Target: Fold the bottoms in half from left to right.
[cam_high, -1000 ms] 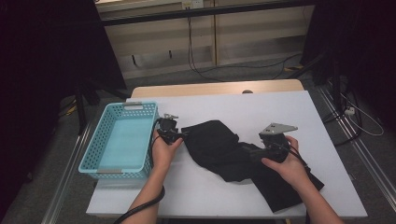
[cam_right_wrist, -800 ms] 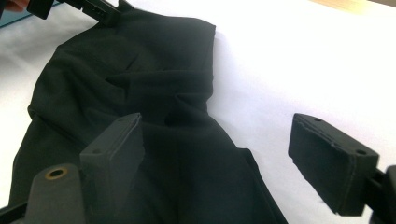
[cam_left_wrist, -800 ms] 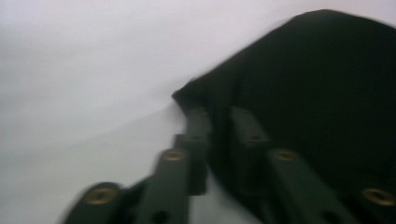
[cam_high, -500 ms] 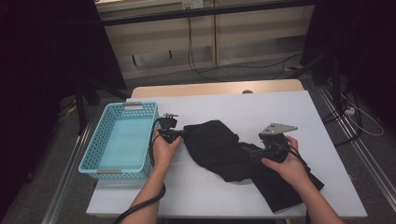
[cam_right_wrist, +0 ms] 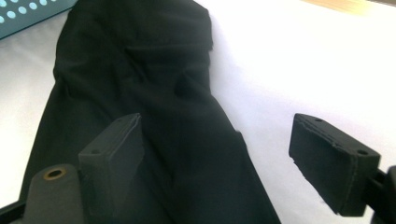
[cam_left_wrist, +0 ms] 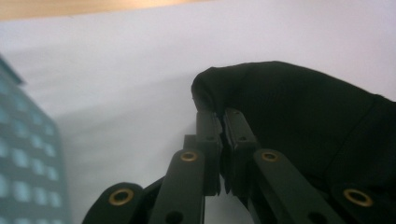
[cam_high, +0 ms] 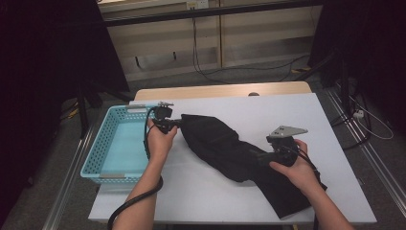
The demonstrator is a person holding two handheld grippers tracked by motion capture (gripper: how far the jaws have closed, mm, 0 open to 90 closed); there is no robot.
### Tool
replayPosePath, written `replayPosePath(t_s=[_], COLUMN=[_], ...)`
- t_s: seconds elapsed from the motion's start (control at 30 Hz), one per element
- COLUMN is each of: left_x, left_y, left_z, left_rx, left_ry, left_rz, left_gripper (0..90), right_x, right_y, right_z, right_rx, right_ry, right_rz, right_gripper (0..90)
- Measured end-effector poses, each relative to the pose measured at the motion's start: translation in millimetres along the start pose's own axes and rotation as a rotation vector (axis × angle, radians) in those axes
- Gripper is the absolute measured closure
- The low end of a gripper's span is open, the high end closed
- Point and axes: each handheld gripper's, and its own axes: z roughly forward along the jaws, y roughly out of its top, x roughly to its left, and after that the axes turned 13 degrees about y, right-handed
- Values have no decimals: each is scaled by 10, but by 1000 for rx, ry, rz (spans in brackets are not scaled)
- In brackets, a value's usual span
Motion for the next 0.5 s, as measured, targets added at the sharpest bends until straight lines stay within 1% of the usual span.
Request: replayPosePath(t_s=[0.07,0.13,0.23,0.33,0.43,0.47,0.5], left_x=[72,138,169,133,81,59,43], left_y=[28,53,75,69,56,49,44], left_z=[-15,-28,-22,-5,8,13,14], left_rx=[-5,-6,-11,-9,-9,-9,-10], left_ry=[19,19,21,13,-5,-11,-8], left_rz=[-5,-31,-43,-30,-36,-42,-42], left_gripper=[864,864,864,861,853,845,813], right_x=[-10,-28,-43,-59,-77,-86,-97], right_y=[-2,-4,-8,-17,-34,-40,-52], right_z=[-11,-25,-35,-44,-61,-66,-75], right_rx=[-2,-3,-3,0,5,6,10], right_ry=[-1,-3,-6,-9,-19,-20,-25], right_rz=[0,6,12,15,25,25,31], right_gripper=[167,165,164,164,164,164,164])
